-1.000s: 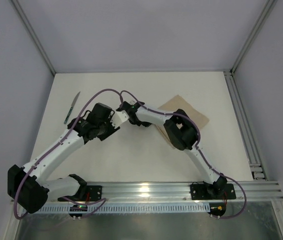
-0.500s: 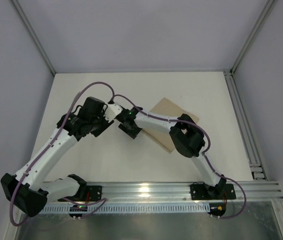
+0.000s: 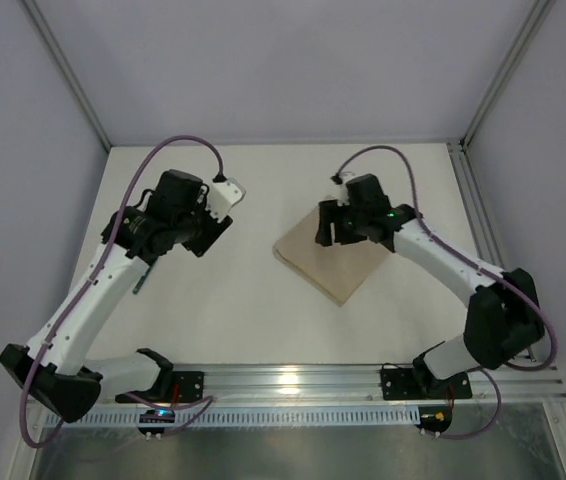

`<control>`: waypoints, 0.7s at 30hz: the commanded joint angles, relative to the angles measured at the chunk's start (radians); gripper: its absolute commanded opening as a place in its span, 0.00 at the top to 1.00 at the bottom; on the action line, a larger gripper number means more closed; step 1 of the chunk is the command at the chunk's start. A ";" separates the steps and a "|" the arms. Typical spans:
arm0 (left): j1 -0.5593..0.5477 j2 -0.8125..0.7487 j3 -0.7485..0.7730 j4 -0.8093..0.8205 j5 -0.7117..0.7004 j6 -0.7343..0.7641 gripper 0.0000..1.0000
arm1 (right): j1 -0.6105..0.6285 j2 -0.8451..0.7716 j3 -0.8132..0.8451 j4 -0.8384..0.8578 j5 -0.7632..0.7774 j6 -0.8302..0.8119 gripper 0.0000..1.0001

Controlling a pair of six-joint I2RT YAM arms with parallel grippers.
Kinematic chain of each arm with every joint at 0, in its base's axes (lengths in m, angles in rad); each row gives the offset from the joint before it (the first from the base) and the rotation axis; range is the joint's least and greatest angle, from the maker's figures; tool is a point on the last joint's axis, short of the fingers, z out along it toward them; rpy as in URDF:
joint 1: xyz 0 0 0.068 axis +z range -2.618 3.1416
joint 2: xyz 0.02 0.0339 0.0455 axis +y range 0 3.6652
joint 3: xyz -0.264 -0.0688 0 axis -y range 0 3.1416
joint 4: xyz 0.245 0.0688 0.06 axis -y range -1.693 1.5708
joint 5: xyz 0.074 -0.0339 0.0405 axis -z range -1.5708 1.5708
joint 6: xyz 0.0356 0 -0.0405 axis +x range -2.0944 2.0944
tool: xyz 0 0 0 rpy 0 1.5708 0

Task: Fold the napkin into a case and place the utensils inside
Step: Turn over the upper triangle-folded napkin at the center of the board, then rotate the lower triangle-folded napkin at the center of the board.

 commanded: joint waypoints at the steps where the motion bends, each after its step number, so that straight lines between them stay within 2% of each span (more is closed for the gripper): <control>1: 0.004 0.087 -0.042 0.102 0.105 -0.014 0.50 | -0.198 -0.204 -0.227 0.166 -0.136 0.166 0.30; 2: 0.004 0.138 -0.051 0.131 0.119 -0.023 0.49 | -0.261 -0.240 -0.337 0.203 -0.197 0.199 0.31; 5: -0.005 0.263 -0.069 0.258 0.190 -0.060 0.46 | -0.501 -0.314 -0.490 0.350 -0.294 0.314 0.31; 6: -0.008 0.294 -0.070 0.290 0.196 -0.072 0.44 | -0.502 -0.314 -0.518 0.380 -0.310 0.335 0.31; 10: -0.024 0.448 -0.050 0.448 0.230 -0.135 0.38 | -0.643 -0.233 -0.597 0.565 -0.403 0.456 0.31; 14: -0.028 0.574 -0.027 0.548 0.221 -0.192 0.36 | -0.701 -0.170 -0.693 0.736 -0.407 0.581 0.31; 21: -0.028 0.718 -0.017 0.648 0.233 -0.273 0.33 | -0.703 -0.173 -0.763 0.794 -0.318 0.616 0.31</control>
